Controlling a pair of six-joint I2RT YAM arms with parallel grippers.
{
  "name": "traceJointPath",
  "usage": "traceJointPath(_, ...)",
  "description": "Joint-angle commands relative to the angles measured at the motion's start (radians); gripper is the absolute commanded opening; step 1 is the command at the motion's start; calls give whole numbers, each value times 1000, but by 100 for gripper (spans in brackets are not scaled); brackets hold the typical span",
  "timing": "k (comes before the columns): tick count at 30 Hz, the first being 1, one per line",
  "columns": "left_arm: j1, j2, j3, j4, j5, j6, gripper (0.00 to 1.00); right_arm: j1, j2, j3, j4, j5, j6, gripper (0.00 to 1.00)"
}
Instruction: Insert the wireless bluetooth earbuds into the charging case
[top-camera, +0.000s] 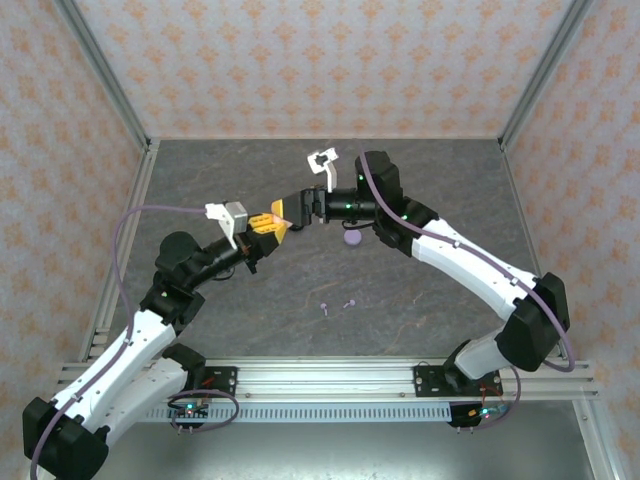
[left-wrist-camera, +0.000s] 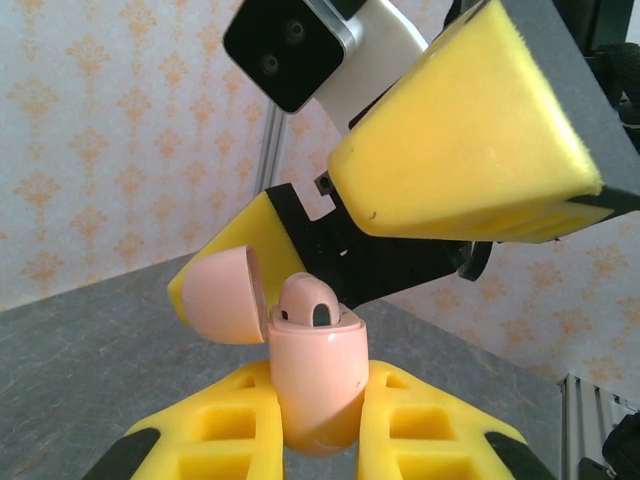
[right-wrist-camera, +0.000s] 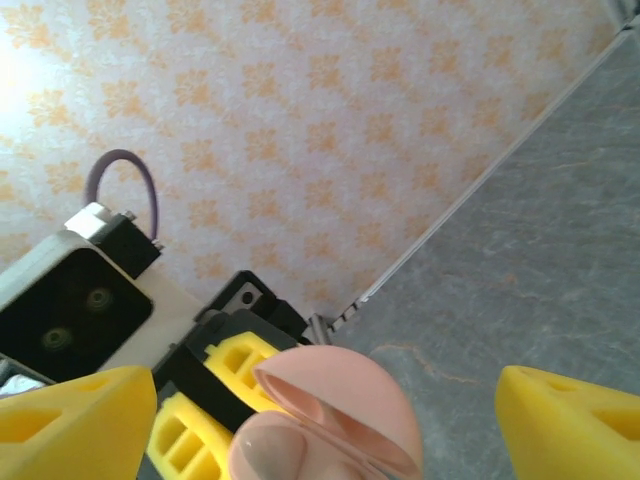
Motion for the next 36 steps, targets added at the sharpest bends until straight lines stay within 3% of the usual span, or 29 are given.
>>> traceJointPath(1, -8, -1, 19, 27, 15, 3, 13, 4, -8, 21, 103, -87, 14, 84)
traceJointPath(13, -13, 9, 22, -10, -15, 23, 13, 3, -77, -22, 123, -95, -37, 77)
traceJointPath(22, -13, 12, 21, -20, -33, 25, 13, 0, -129, -47, -14, -17, -127, 76)
traceJointPath(25, -12, 15, 30, -50, -49, 28, 13, -2, -150, -28, -118, 92, -175, 78)
traceJointPath(29, -13, 34, 55, -163, -99, 44, 12, -25, -184, -8, -267, 342, -212, 82)
traceJointPath(33, -12, 90, 56, -229, -147, 26, 10, -70, -229, -60, -289, 490, -174, 86)
traceJointPath(36, -13, 162, 40, -240, -179, -10, 10, -111, -268, -138, -234, 558, -107, 97)
